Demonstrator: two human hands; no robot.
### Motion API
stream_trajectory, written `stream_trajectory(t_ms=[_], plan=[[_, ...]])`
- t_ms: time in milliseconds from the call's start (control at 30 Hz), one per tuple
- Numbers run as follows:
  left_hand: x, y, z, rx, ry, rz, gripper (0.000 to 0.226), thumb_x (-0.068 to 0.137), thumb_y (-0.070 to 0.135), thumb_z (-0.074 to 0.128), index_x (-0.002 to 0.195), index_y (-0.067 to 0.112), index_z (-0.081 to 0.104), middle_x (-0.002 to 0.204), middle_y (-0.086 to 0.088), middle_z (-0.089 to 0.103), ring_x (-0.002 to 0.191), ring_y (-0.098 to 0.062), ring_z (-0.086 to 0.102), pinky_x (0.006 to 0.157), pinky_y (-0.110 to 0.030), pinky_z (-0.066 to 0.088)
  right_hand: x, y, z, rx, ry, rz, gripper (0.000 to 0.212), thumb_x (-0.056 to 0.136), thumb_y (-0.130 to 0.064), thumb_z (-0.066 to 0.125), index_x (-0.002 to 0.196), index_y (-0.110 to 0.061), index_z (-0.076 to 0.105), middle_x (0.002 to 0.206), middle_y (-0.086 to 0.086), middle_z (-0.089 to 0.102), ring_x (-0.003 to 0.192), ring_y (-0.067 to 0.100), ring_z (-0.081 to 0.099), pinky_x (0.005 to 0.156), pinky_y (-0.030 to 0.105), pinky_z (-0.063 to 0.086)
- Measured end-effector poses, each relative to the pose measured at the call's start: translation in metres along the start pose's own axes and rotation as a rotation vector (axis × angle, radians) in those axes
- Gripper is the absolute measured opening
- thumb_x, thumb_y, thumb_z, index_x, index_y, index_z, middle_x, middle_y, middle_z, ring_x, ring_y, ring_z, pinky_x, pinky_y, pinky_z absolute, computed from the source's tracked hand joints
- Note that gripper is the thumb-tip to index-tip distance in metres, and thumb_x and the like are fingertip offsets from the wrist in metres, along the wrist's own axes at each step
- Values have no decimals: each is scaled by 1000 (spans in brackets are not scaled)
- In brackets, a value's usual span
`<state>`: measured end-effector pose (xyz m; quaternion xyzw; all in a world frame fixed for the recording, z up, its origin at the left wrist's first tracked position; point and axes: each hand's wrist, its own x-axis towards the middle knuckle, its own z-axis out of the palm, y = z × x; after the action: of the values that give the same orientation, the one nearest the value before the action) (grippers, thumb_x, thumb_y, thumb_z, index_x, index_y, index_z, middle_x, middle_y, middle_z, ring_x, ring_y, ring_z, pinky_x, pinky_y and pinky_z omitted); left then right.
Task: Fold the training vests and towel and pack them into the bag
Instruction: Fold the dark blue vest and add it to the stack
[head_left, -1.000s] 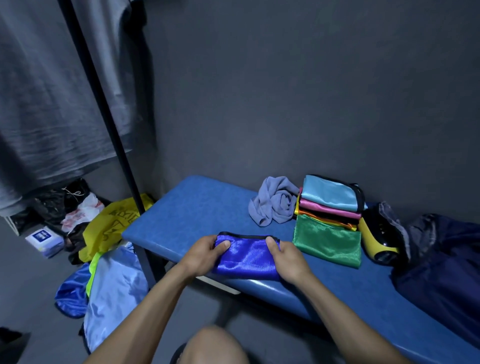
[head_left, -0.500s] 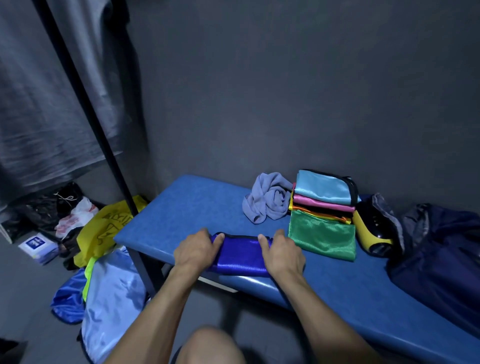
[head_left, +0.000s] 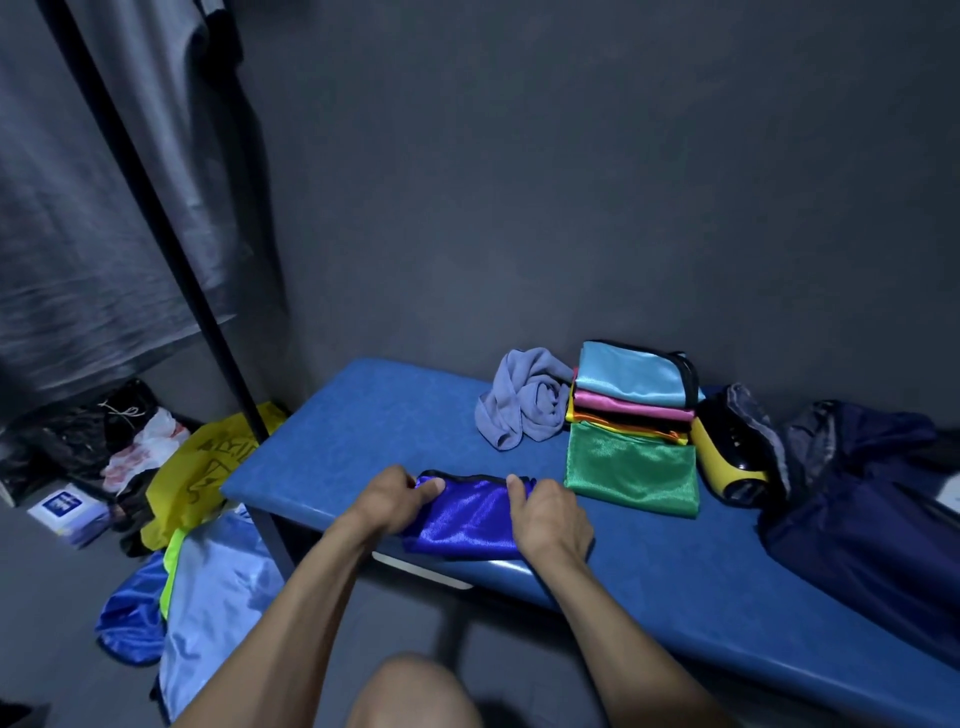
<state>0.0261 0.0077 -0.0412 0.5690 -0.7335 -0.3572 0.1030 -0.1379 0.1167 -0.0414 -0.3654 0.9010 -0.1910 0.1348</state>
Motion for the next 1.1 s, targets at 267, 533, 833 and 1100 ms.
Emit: stream_trajectory(t_ms=[267, 533, 833, 1100], plan=[[-15, 30, 13, -435, 124, 171, 32, 92, 35, 75, 83, 15, 51, 71, 1, 54, 65, -16, 49, 67, -34, 43, 10, 35, -25, 582, 53, -4, 49, 96, -65, 50, 75, -21, 42, 75, 1, 51, 72, 26, 52, 70, 38, 43], [15, 140, 73, -509, 49, 218, 31, 91, 33, 76, 87, 20, 48, 66, 4, 49, 60, -13, 45, 56, -24, 37, 53, 105, -103, 652, 283, 4, 27, 94, -32, 72, 96, -12, 54, 85, -1, 58, 84, 26, 54, 67, 34, 30], [48, 166, 120, -262, 183, 262, 29, 96, 41, 65, 94, 21, 44, 78, 3, 60, 74, -21, 55, 68, -34, 37, 93, 110, -96, 56, 375, -223, 45, 91, -9, 61, 134, -21, 52, 125, 10, 51, 94, 39, 61, 72, 42, 47], [65, 165, 131, 23, 196, 201, 39, 95, 55, 58, 94, 18, 47, 97, -8, 68, 95, -32, 63, 71, -37, 42, 99, 108, -79, -394, 223, -552, 25, 90, -21, 65, 114, -18, 71, 110, 4, 65, 103, 30, 56, 86, 44, 46]])
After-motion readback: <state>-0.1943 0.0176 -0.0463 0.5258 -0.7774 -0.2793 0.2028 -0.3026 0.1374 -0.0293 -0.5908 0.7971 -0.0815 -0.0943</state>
